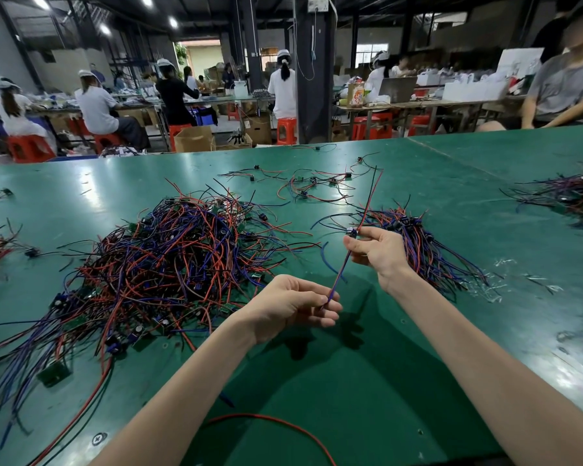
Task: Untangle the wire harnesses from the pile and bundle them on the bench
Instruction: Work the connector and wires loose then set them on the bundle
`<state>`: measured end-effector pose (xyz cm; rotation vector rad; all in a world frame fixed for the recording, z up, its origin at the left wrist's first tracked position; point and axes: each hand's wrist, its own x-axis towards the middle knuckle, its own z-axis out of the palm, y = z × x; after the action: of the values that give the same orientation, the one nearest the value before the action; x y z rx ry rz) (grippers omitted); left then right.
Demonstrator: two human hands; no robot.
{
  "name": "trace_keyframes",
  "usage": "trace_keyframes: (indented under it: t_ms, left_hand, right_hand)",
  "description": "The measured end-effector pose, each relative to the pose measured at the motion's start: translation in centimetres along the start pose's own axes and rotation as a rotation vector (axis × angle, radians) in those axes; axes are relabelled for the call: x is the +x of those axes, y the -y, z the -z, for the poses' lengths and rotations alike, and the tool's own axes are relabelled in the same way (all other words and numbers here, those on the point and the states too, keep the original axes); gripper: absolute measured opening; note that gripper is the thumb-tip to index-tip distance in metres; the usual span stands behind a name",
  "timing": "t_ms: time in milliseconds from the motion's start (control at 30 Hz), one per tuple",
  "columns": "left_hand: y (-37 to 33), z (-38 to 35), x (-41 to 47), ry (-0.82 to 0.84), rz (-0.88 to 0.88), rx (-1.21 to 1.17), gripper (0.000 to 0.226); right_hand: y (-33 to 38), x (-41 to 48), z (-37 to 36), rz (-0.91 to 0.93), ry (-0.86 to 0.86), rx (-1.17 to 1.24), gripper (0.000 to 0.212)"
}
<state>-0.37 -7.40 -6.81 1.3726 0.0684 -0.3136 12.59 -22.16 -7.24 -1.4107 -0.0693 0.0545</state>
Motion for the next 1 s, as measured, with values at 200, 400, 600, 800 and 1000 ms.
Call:
trace_keyframes:
  t_ms: [200,400,600,800,1000]
  left_hand:
    - [0.2,0.1,0.2,-0.008,0.001,0.036,0.020]
    - [0.4,0.0,0.4,-0.073,-0.060,0.022,0.019]
    - [-0.2,-0.2,0.1,-0.033,-0.263,0.022,0.012]
    - [-0.1,0.0,0.1,-0.072,-0.452,0.025,0.012]
    - [0.0,0.2,0.2,-0.111,-0.541,0.038,0.010]
  right_hand:
    - [-0.1,0.3,0.4,-0.059,-0.011,0.077,0.037]
    - [-0.1,0.5,0.3,-0.178,0.011,0.222,0.041]
    - [-0.1,0.2,-0.2,-0.338,0.067,0.395,0.008]
    - [0.1,-0.8,-0.7,-0.632,0.143,0.668,0.034]
    - [0.8,-1.6,-1.2,-0.681,0.175,0.765,0.012]
